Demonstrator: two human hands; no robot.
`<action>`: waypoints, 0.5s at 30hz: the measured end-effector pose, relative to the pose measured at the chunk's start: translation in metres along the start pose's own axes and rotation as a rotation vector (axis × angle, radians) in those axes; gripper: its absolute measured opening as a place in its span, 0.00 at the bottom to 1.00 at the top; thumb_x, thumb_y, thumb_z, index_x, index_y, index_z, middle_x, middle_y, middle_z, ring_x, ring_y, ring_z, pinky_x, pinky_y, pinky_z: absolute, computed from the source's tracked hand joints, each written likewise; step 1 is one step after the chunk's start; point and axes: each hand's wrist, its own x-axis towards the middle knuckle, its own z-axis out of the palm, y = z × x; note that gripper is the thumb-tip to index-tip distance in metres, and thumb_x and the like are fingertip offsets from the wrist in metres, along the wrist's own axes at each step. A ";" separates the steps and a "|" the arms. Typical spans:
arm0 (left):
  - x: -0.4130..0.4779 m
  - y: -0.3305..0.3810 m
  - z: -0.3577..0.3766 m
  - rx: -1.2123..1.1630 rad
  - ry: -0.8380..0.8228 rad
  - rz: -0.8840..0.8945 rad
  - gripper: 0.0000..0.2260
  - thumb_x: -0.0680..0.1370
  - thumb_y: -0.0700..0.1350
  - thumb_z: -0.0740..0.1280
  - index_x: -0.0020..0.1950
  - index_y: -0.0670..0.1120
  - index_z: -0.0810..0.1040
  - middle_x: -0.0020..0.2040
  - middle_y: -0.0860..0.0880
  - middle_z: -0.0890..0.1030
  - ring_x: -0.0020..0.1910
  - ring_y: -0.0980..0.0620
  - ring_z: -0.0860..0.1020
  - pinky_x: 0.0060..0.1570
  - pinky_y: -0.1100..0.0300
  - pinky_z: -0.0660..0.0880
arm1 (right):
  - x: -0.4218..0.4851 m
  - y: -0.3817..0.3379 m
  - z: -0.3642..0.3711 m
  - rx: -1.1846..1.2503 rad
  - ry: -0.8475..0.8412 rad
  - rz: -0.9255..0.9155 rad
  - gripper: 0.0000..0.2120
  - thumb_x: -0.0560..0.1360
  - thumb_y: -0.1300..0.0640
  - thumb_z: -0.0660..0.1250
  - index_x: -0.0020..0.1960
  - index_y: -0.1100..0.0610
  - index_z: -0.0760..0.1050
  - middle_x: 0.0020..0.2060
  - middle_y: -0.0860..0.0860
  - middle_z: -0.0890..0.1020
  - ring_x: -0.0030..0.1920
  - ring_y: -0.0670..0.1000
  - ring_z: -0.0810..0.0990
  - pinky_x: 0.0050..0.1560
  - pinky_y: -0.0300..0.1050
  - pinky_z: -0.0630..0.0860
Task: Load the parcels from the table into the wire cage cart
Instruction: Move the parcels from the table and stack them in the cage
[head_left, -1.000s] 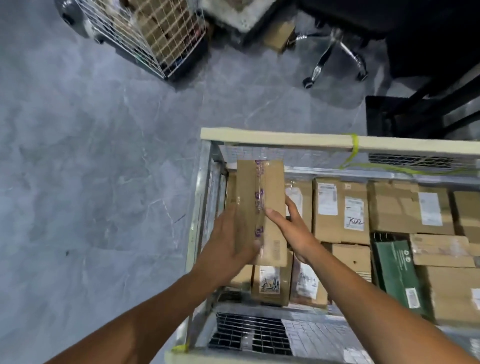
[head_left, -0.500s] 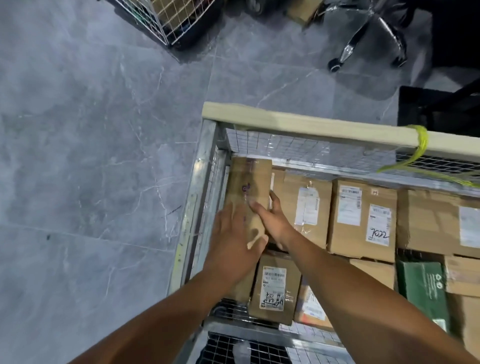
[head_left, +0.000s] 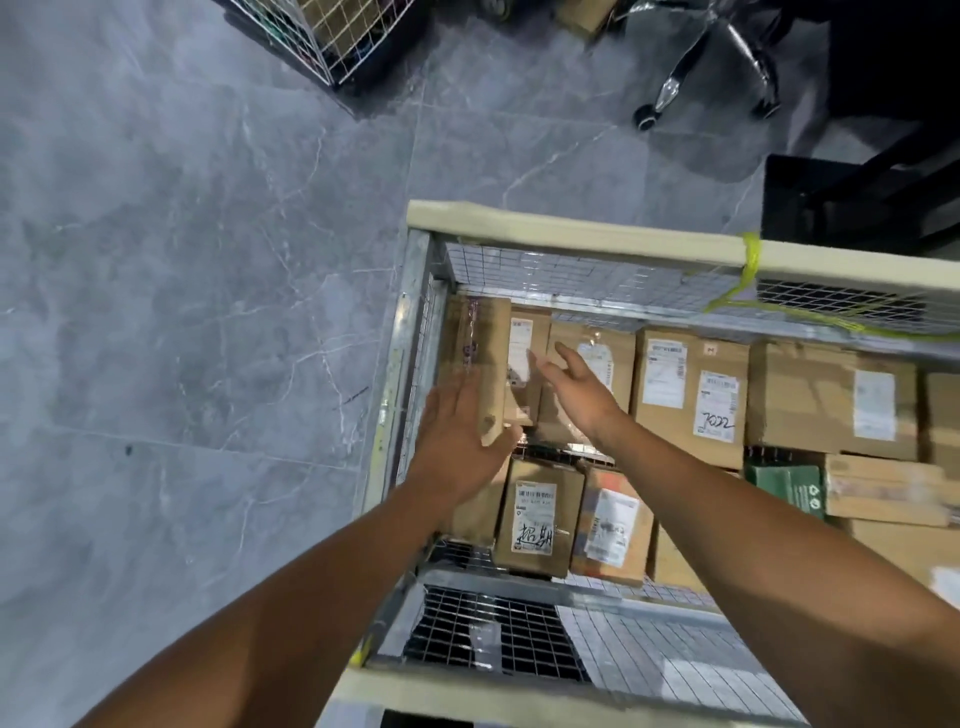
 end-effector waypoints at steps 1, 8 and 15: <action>-0.008 0.006 -0.004 0.009 0.008 0.031 0.40 0.81 0.63 0.62 0.85 0.52 0.45 0.85 0.49 0.47 0.84 0.45 0.44 0.81 0.41 0.49 | -0.017 0.000 -0.009 -0.008 0.008 -0.004 0.33 0.82 0.35 0.61 0.83 0.41 0.56 0.81 0.52 0.65 0.79 0.57 0.66 0.68 0.49 0.64; -0.079 0.051 -0.037 0.008 -0.014 0.152 0.40 0.78 0.66 0.65 0.84 0.53 0.53 0.84 0.48 0.56 0.82 0.46 0.53 0.79 0.39 0.55 | -0.160 0.008 -0.057 -0.063 0.133 -0.056 0.30 0.83 0.37 0.61 0.83 0.43 0.60 0.82 0.51 0.63 0.81 0.56 0.63 0.78 0.55 0.63; -0.153 0.102 -0.055 -0.003 -0.169 0.436 0.38 0.77 0.67 0.66 0.83 0.53 0.59 0.82 0.51 0.61 0.82 0.47 0.57 0.80 0.47 0.56 | -0.325 0.025 -0.079 -0.258 0.446 -0.019 0.29 0.83 0.40 0.63 0.81 0.43 0.63 0.81 0.54 0.66 0.80 0.56 0.63 0.78 0.50 0.59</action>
